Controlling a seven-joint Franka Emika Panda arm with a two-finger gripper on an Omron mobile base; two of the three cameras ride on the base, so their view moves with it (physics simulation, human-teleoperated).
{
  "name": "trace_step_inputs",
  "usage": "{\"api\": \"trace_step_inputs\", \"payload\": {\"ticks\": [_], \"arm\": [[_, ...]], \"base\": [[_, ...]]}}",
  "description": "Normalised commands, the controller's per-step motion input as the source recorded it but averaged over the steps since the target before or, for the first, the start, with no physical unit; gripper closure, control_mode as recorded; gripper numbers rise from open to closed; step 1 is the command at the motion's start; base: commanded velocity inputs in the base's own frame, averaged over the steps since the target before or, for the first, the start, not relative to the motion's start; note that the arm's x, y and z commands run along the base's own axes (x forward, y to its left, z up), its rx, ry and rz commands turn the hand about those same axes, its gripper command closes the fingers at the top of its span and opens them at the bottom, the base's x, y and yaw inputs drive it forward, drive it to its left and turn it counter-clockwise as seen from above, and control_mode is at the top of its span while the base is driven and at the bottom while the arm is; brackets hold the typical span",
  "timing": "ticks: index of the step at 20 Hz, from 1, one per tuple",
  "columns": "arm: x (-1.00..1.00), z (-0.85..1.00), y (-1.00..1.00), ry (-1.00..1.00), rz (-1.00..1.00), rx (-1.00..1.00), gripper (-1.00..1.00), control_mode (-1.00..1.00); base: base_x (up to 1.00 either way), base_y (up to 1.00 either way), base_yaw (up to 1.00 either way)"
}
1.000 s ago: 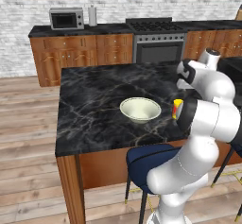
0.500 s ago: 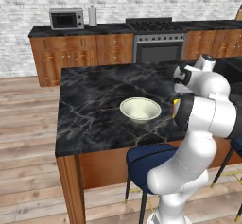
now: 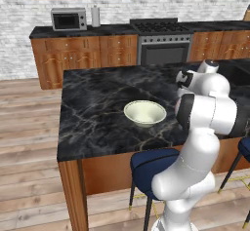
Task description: Place the cup inside the bowl on the dining table and move the bowl to any counter.
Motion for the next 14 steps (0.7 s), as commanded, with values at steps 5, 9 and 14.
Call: {"api": "trace_step_inputs", "payload": {"ticks": [5,9,14], "arm": [[0.01,-0.23,-0.13,0.00,0.00,0.00,-1.00,-1.00],[0.21,-0.25,-0.14,0.00,0.00,0.00,-1.00,-1.00],[0.21,-0.23,-0.08,0.00,0.00,0.00,-1.00,-1.00]], "base": [[0.00,0.00,0.00],[0.00,0.00,0.00],[0.00,0.00,0.00]]}}
